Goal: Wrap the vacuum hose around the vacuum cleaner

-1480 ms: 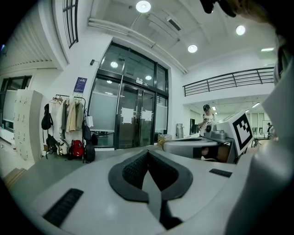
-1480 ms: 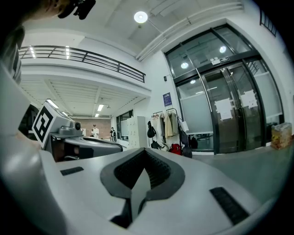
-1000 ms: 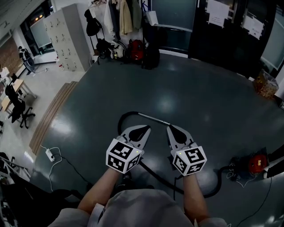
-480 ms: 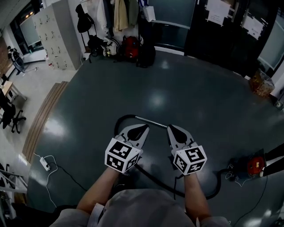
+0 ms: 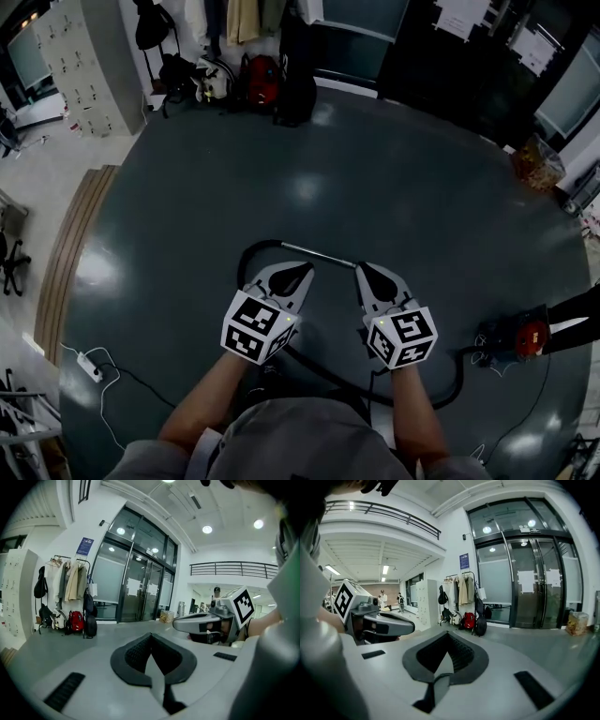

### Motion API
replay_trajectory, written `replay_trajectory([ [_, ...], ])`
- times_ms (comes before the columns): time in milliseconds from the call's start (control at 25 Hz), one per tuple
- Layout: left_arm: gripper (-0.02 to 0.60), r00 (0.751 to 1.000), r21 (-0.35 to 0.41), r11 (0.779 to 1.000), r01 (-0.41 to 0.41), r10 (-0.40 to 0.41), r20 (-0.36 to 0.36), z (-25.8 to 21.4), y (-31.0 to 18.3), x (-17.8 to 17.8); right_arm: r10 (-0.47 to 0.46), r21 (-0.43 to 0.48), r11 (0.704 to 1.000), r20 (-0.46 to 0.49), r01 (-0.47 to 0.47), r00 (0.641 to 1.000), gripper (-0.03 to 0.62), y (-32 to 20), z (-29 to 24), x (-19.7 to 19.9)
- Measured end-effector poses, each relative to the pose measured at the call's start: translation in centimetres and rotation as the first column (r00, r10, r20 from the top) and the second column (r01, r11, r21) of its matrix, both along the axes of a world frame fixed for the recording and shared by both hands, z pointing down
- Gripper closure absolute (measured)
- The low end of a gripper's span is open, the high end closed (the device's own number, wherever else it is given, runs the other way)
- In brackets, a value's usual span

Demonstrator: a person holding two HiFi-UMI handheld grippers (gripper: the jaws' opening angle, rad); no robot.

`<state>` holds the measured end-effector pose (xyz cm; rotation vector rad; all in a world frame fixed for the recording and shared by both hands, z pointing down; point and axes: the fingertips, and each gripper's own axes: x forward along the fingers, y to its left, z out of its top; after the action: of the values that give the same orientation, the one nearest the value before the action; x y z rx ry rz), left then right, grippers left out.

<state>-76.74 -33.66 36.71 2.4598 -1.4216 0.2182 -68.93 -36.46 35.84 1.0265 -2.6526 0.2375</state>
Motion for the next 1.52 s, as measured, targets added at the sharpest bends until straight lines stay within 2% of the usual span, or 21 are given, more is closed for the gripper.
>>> replay_trajectory([
  [160,0.574,1.000,-0.029,0.999,-0.031,0.031,-0.004,1.2,-2.5,-2.2,0.041,-0.021,0.999,-0.029,-0.042,0.999,0.589,-2.3,0.9,-1.2],
  [320,0.573,0.998,-0.065,0.996,-0.056,0.057,0.000,2.3,-4.5,-2.2,0.080,-0.055,0.995,-0.039,-0.082,0.996,0.589,-3.8,2.1,-0.5],
  [560,0.574,0.993,-0.104,0.989,-0.107,0.112,0.040,4.9,-7.3,2.2,0.137,-0.080,0.987,0.002,-0.137,0.991,0.589,-6.9,4.7,4.1],
  [880,0.574,0.991,-0.133,0.987,-0.085,0.098,0.094,8.0,-14.3,8.6,0.135,-0.107,0.986,0.032,-0.131,0.990,0.589,-13.7,8.6,11.2],
  [1120,0.573,0.981,-0.170,0.980,-0.100,0.126,0.147,11.5,-18.4,10.2,0.140,-0.130,0.982,0.027,-0.136,0.990,0.589,-18.0,12.5,13.3],
  [1320,0.574,0.969,-0.198,0.969,-0.145,0.179,0.169,16.6,-21.7,10.2,0.152,-0.139,0.979,0.001,-0.150,0.988,0.589,-21.5,17.6,12.9],
  [1520,0.573,0.955,-0.255,0.947,-0.195,0.243,0.172,25.0,-24.3,9.6,0.152,-0.159,0.974,-0.049,-0.158,0.987,0.589,-23.5,25.0,12.0],
])
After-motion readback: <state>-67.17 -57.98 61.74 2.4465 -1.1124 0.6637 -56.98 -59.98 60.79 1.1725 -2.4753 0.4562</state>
